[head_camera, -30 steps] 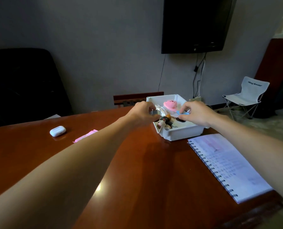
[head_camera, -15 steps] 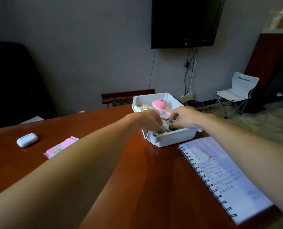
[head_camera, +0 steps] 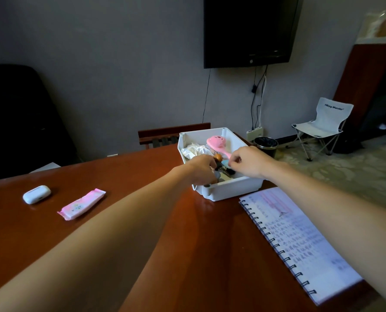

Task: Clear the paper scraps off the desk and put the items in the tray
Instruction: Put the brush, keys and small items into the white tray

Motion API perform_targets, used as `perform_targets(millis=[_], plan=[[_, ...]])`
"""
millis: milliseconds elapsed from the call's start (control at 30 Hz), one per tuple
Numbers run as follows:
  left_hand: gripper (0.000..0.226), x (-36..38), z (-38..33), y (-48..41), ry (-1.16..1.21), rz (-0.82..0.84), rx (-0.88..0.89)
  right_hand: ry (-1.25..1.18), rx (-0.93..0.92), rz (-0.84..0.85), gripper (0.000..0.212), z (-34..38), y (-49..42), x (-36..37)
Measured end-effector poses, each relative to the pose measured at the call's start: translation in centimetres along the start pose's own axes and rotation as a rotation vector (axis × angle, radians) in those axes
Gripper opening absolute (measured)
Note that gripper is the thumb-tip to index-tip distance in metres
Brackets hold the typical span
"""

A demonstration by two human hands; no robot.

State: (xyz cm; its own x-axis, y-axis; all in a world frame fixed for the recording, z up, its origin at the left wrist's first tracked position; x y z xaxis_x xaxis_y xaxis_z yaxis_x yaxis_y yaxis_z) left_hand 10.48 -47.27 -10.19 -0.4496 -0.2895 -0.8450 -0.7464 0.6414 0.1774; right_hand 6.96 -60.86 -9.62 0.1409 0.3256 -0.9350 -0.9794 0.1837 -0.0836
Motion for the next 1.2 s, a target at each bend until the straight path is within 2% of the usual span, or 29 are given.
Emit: perform_targets(millis=[100, 233, 400, 700, 967, 1200], plan=[[0.033, -0.2, 0.0, 0.2, 0.024, -0.036, 0.012, 0.024, 0.005, 0.023, 0.021, -0.1, 0.2, 0.6], [0.015, -0.8, -0.5, 0.3, -0.139, -0.117, 0.05, 0.015, 0.016, 0.036, 0.021, 0.2, 0.1, 0.6], [0.025, -0.4, -0.6, 0.3, -0.222, -0.077, 0.026, 0.028, 0.043, 0.074, 0.018, -0.1, 0.1, 0.9], [0.036, -0.2, -1.5, 1.2, -0.262, -0.079, 0.085, 0.066, 0.084, 0.074, 0.033, -0.1, -0.1, 0.7], [0.035, 0.5, -1.1, 0.8, -0.305, 0.001, 0.066, 0.09, 0.124, 0.049, 0.021, -0.2, 0.1, 0.4], [0.032, -1.8, -1.7, 1.8, -0.47, -0.164, 0.078, 0.173, 0.07, -0.065, 0.032, 1.3, 0.8, -1.3]])
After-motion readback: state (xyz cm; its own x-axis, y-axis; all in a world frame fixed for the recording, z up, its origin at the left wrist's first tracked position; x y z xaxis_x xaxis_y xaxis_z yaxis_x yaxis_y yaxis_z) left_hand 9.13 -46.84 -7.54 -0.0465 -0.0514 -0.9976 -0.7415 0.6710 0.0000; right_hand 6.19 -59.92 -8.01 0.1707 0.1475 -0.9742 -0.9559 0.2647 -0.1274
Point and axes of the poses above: each hand's wrist, its own y-axis away from the middle knuckle, its own x-axis out of the palm, z = x × y, the point moved 9 cm from there along -y, towards the middle knuckle, and after that the axes turned 4 degrees about -x, right-handed, at the moved point
